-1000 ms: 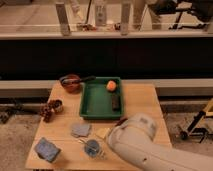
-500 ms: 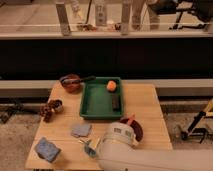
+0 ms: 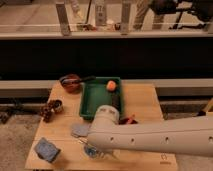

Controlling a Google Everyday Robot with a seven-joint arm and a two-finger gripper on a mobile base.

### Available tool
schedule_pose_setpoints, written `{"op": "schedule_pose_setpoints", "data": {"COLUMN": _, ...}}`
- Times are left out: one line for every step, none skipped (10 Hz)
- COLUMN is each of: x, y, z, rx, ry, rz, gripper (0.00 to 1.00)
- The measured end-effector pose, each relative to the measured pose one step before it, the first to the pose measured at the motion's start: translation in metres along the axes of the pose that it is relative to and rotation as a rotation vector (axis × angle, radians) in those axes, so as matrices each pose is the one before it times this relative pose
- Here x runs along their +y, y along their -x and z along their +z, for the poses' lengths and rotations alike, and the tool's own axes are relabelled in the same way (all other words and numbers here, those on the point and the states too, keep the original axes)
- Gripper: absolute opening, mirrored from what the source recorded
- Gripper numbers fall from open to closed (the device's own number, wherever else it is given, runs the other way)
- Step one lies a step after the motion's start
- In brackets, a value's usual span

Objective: Place fork in red bowl

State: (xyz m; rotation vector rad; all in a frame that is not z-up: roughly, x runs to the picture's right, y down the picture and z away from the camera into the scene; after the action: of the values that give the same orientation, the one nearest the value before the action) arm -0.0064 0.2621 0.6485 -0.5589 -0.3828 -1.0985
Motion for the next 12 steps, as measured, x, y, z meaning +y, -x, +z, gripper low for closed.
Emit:
{"op": "schedule_pose_setpoints", "data": {"x": -0.00198, "y": 0.0043, "z": 0.00221, "rx": -0.03184, "ry": 0.00366, "rz": -0.01093, "gripper": 0.8}}
{"op": "schedule_pose_setpoints", "data": {"x": -0.00352, "y": 0.00372, "z": 0.00067, "rx": -0.04172, "ry": -0.00251, "rz": -0.01688, "gripper": 0.8}}
{"op": "schedule_pose_setpoints", "data": {"x": -0.00152, "y": 0.00237, "z": 0.0004, "rx": -0.05914, "ry": -0.00336, "rz": -0.01674, "gripper": 0.8}}
{"op": "schedule_pose_setpoints", "data": {"x": -0.00216, "y": 0.00251, "z": -0.00049, "rx": -0.05001, "ry": -0.00491, "rz": -0.02119, "gripper": 0.8}}
{"op": "schedule_pose_setpoints", "data": {"x": -0.00158, "y": 0.00034, "z": -0.00141, "rx": -0.01298, "ry": -0.00566, "rz": -0.00958, "gripper": 0.8}}
{"op": "schedule_pose_setpoints", "data": {"x": -0.00052, "y": -0.00064, "z": -0.00209, "rx": -0.0034, "ry": -0.00682, "rz": -0.01153, "gripper": 0.8}}
{"op": "schedule_pose_setpoints", "data": {"x": -0.00189, "y": -0.00049, "z": -0.00233, "rx": -0.00182, "ry": -0.01105, "rz": -0.02517, "gripper": 0.8}}
{"op": "schedule_pose_setpoints", "data": {"x": -0.00159, "y": 0.0006, "z": -0.00134, "rx": 0.00242, "ry": -0.0107, "rz": -0.03257, "gripper": 0.8}}
{"op": "schedule_pose_setpoints", "data": {"x": -0.00168, "y": 0.00053, "z": -0.00096, "rx": 0.00658, "ry": -0.01201, "rz": -0.0358, "gripper": 0.8}}
{"op": "schedule_pose_setpoints", "data": {"x": -0.0003, "y": -0.00146, "z": -0.00119, "rx": 0.01885, "ry": -0.01284, "rz": -0.02712, "gripper": 0.8}}
{"op": "schedule_pose_setpoints", "data": {"x": 0.00023, "y": -0.00163, "z": -0.00012, "rx": 0.00815, "ry": -0.00546, "rz": -0.00394, "gripper": 0.8}}
{"op": "schedule_pose_setpoints", "data": {"x": -0.00161, "y": -0.00477, "z": 0.00162, "rx": 0.00553, "ry": -0.01235, "rz": 0.00084, "gripper": 0.8}}
